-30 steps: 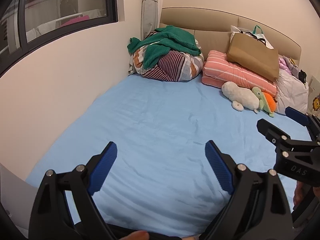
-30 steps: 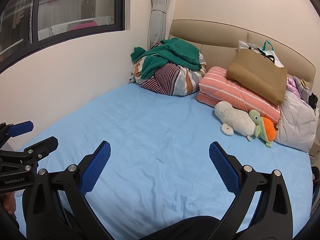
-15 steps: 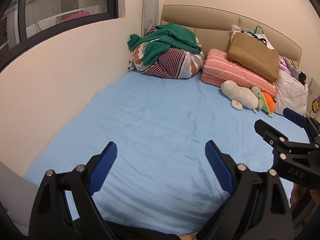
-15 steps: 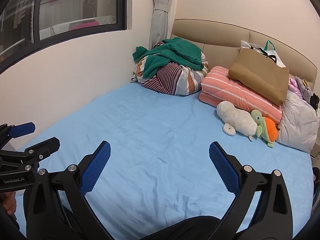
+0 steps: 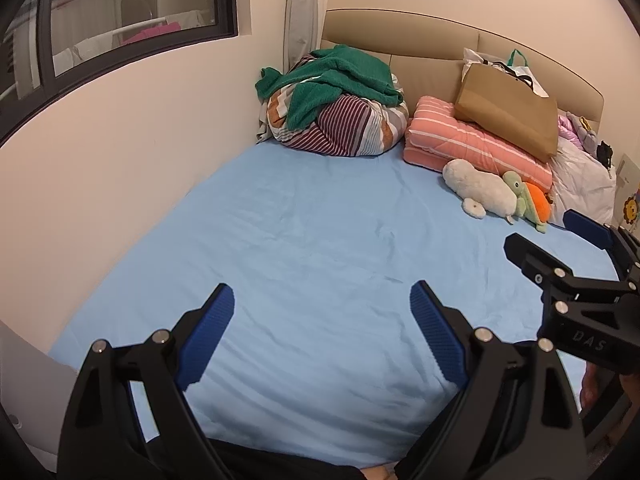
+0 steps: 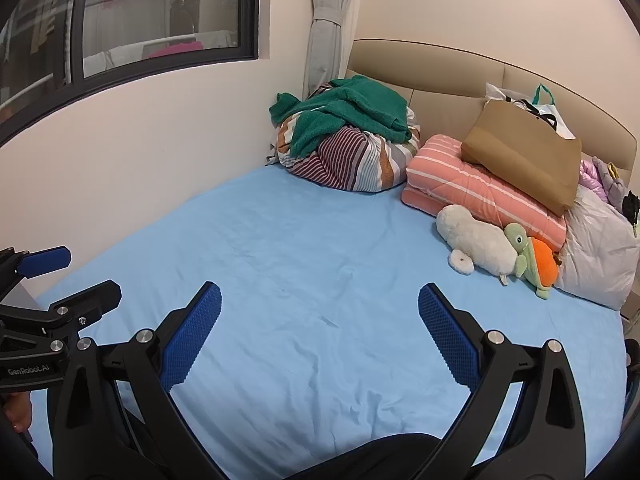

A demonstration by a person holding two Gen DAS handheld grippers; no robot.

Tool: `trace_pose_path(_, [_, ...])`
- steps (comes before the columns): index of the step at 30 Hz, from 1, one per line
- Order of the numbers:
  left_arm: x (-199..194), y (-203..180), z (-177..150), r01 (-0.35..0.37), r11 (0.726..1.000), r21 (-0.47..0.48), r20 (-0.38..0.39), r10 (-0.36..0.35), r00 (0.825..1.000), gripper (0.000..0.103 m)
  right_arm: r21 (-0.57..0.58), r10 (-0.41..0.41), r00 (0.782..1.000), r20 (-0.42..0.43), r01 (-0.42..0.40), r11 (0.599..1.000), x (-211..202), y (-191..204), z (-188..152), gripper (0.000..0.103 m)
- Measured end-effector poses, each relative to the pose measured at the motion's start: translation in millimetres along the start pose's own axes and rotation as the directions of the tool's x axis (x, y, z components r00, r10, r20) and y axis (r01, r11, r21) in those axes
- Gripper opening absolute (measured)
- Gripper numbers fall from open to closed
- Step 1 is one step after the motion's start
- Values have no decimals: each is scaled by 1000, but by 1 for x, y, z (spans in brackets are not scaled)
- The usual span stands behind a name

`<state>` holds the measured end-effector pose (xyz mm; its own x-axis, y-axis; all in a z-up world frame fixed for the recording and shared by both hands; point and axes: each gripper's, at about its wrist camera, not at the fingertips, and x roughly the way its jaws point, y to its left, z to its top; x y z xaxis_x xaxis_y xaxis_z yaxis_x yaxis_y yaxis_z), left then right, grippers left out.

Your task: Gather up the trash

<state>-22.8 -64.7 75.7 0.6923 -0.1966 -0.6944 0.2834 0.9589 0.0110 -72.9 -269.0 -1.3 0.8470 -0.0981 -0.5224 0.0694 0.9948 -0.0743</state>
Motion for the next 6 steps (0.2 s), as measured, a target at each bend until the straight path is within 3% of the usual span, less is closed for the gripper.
trace_pose_path(6, [2, 0, -1, -16, 1000, -17, -15, 16, 1000, 89, -1, -9, 1000, 3, 9, 1000, -1, 0, 0, 95])
